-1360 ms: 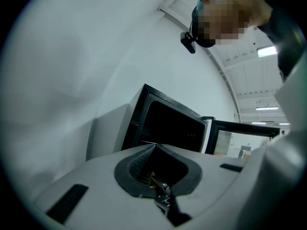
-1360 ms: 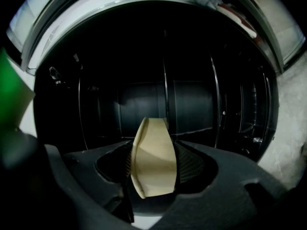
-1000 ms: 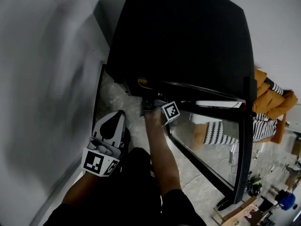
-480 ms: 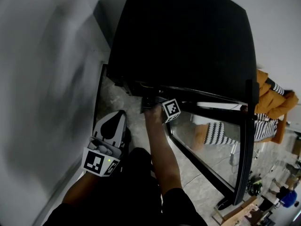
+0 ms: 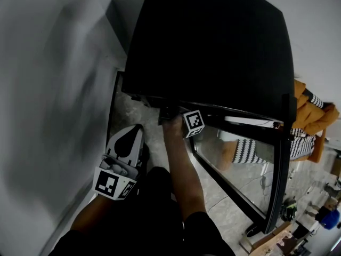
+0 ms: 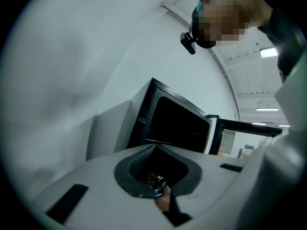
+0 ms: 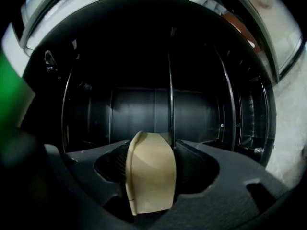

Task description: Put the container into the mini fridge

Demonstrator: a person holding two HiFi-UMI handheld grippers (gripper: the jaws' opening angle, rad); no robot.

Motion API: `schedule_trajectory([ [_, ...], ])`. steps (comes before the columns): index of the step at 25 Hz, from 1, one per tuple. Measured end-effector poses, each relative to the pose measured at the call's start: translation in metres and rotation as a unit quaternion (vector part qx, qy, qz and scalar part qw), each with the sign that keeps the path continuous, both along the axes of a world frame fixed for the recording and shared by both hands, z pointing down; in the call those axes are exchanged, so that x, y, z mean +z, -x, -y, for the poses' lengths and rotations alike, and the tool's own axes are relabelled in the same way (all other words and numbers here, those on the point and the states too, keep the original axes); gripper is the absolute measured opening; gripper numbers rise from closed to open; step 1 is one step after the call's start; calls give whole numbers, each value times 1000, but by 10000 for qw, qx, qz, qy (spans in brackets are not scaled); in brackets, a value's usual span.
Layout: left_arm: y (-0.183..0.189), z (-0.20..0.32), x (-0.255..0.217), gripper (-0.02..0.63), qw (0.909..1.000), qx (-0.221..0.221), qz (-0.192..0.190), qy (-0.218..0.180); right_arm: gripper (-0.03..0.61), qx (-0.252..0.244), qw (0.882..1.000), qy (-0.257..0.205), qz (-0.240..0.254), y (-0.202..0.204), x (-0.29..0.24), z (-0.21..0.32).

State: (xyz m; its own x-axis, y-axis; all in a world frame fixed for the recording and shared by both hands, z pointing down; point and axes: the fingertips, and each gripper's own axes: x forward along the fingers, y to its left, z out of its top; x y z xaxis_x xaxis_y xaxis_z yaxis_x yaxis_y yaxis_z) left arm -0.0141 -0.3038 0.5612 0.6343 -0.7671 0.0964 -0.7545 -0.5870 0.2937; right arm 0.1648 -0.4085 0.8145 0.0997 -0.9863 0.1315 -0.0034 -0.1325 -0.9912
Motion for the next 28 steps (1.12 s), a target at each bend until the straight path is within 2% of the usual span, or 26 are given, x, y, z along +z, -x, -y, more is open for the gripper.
schedule_trajectory([
  [6,1,1,2,4,10000,8,7,34,244,94,9999,91,15,-1,-2,4],
  [16,6,-6,-1,5,10000,-79,4,40,275,109,9998,-166,-15,-5,-6,-1],
  [28,7,-32,-6,5,9999,-148,13,85,284,164,9998,-114,-21,-14,-7,-35],
])
